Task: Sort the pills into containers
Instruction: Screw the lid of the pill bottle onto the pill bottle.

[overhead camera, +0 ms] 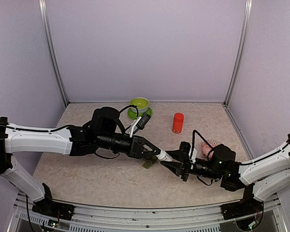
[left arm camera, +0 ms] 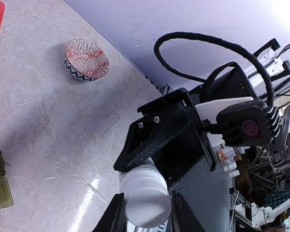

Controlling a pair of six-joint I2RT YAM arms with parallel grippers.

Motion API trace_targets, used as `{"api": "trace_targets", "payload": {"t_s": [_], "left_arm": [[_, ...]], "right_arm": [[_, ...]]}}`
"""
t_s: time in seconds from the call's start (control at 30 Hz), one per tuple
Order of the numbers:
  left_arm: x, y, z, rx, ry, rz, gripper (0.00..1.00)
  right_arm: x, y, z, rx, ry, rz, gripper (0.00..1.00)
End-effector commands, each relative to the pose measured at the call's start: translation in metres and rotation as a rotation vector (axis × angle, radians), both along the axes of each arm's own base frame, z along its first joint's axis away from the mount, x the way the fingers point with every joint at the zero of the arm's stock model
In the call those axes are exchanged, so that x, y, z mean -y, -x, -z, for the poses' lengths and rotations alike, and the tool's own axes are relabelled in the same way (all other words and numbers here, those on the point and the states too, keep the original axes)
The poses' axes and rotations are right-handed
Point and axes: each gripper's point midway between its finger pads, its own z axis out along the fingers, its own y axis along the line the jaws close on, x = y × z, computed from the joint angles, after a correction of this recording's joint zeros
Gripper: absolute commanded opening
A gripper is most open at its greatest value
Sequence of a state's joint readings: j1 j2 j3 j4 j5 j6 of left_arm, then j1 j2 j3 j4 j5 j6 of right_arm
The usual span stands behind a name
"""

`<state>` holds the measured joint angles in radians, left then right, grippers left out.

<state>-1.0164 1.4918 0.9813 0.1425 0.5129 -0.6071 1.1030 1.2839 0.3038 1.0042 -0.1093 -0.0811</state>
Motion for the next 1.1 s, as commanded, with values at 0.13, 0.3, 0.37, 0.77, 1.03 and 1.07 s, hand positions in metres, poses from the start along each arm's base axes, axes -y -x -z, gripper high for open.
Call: {"api": "trace_targets", "payload": {"t_s": [0.13,0.3,0.37,0.77,1.03,1.07], "left_arm": [[0.007,0.007,0.015,-0.07,-0.001,-0.007,0.22],[0.009,0.01,0.016,-0.065,0.002,0.018,0.22],[0.009,0.01,0.017,-0.04,-0.007,0.03,0.22],[0.001,0.016,0.015,0.095,-0.021,0.101,0.43],[-0.01,0.008,-0.011,0.137,0.044,0.04,0.73],[-0.012,0.008,-0.015,0.146,0.054,0.03,0.8]], "right_arm": [[0.002,-0.011,-0.028,0.05,-0.07,0.101,0.23],[0.0,-0.006,-0.026,0.066,-0.058,0.083,0.23],[-0.003,-0.002,-0.027,0.061,-0.054,0.052,0.23],[-0.001,0.012,-0.037,-0.034,-0.1,-0.023,0.23],[0.002,0.008,-0.036,-0.049,-0.103,0.008,0.22],[0.001,0.006,-0.036,-0.058,-0.103,0.016,0.22]]}}
